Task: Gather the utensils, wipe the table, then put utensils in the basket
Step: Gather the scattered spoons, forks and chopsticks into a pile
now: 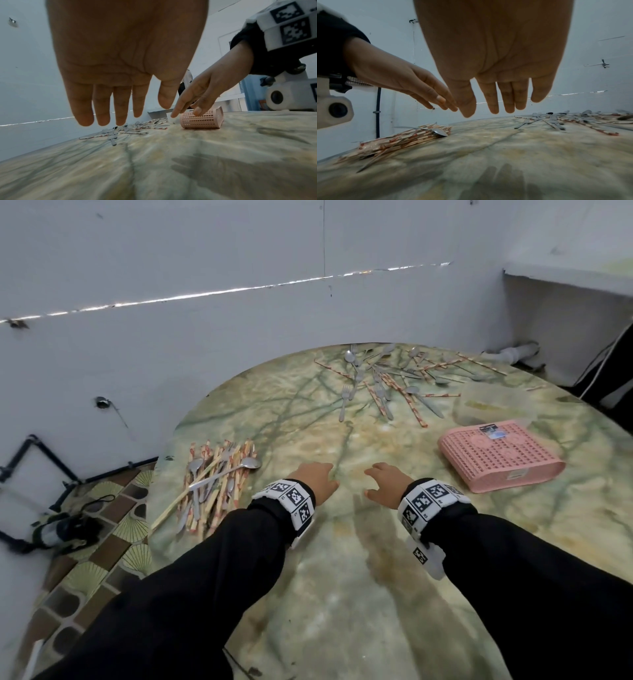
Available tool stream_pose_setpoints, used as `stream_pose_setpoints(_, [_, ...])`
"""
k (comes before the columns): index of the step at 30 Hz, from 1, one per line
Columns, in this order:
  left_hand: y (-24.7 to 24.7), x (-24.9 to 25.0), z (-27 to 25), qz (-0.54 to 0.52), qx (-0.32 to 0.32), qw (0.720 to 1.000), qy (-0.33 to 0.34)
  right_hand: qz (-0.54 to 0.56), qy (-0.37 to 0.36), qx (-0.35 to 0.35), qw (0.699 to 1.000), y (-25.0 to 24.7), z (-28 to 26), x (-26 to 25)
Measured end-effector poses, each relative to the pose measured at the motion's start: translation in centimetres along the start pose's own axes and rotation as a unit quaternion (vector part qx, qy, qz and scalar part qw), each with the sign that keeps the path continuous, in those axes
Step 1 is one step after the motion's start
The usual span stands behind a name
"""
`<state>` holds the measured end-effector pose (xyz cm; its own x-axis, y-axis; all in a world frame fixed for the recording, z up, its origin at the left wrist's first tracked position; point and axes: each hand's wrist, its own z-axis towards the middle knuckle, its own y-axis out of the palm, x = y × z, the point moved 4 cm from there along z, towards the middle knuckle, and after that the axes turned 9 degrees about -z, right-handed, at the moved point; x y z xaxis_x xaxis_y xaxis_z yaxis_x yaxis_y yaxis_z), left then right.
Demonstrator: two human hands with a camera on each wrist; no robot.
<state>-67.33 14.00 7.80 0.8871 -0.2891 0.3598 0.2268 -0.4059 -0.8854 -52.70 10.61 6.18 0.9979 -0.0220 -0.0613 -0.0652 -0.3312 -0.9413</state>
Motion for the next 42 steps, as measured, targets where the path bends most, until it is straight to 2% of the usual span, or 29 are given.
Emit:
stream_pose_setpoints(8, [3.5,6.6,-0.3,-0.042,0.023,0.997,-0.064,-0.032,-0.048,-0.017,0.998,-0.2,-2.5,7.5])
stream_pose_setpoints(16, [6.0,9.2,-1.9,-0.068,0.018,0.991,-0.109,-0.046,-0.089,-0.038,0.994,0.3,-3.7,10.7])
stream_pose_setpoints(22, [5.9,9.8,-1.6,-0.069,0.021,0.992,-0.104,-0.022,-0.088,-0.034,0.995,-0.2,-4.0,11.2])
stream_pose_setpoints(27, [5.4,10.4,-1.2,-0.06,0.025,0.994,-0.084,0.012,-0.061,-0.02,0.998,-0.9,-4.3,12.5])
stream_pose_setpoints(42, [6.4,13.5,1.3,-0.08,0.012,0.993,-0.087,0.002,-0.044,-0.031,0.999,-1.2,-3.7,17.2])
